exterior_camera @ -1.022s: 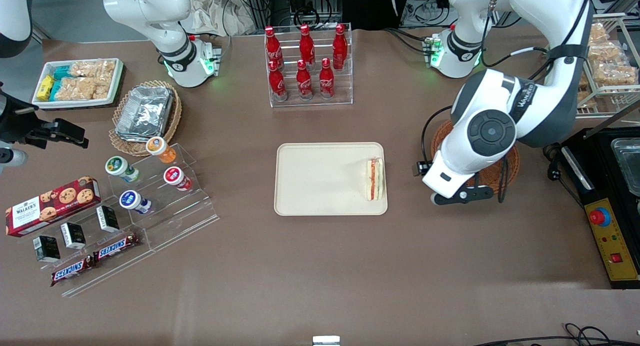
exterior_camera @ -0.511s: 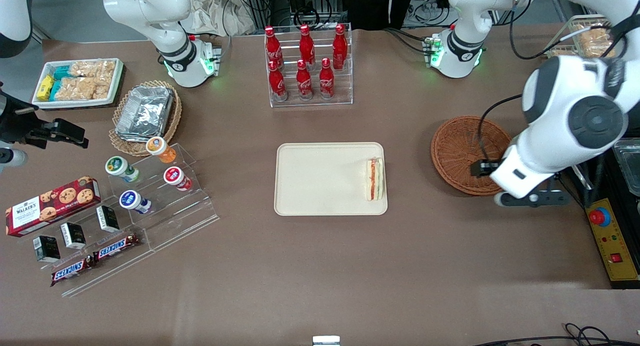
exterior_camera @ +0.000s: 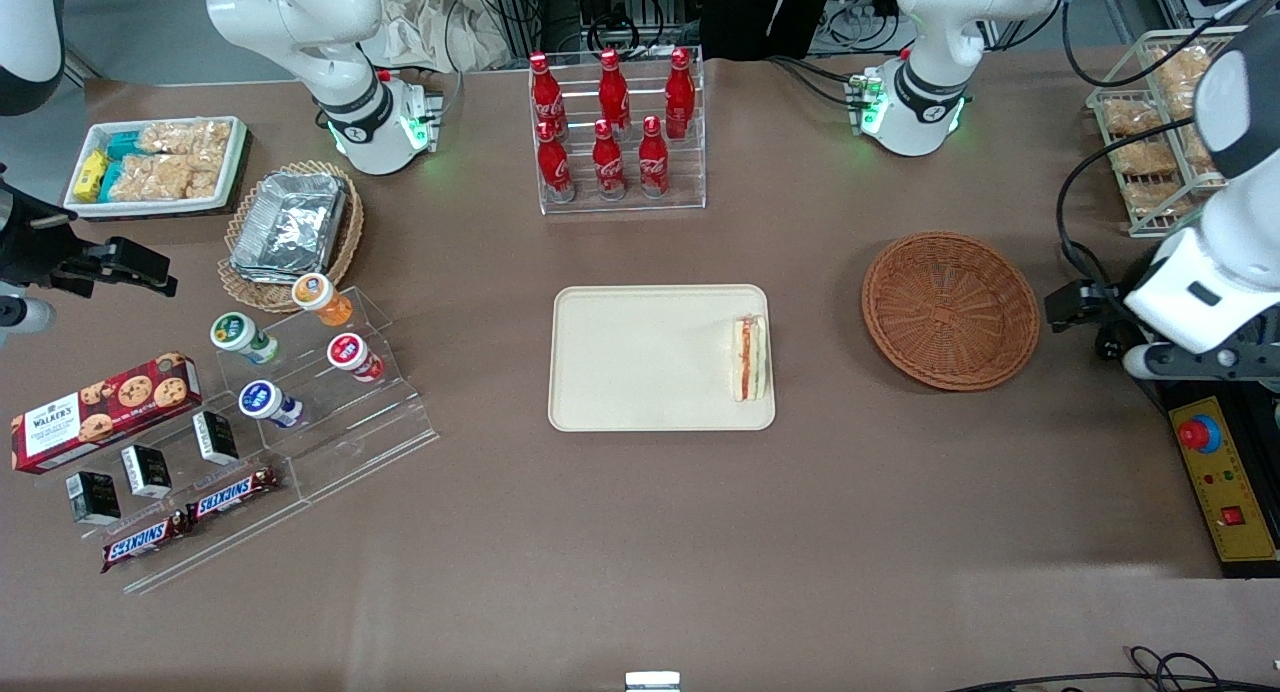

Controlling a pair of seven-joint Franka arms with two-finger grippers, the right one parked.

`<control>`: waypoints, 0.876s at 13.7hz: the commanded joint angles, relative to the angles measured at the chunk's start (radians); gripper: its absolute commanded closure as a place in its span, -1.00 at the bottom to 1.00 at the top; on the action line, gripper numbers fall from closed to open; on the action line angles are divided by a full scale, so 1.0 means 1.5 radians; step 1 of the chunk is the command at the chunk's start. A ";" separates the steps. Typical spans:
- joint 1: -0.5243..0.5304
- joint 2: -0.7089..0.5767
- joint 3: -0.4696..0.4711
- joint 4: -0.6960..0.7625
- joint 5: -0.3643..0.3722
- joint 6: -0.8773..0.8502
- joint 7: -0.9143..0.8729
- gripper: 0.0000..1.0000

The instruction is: Place sandwich from basket to tray

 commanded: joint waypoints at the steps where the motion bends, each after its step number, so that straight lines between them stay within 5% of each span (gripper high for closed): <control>1: 0.000 0.000 0.009 0.015 -0.015 -0.016 0.033 -1.00; 12: 0.000 0.000 0.009 0.015 -0.012 -0.024 0.024 -1.00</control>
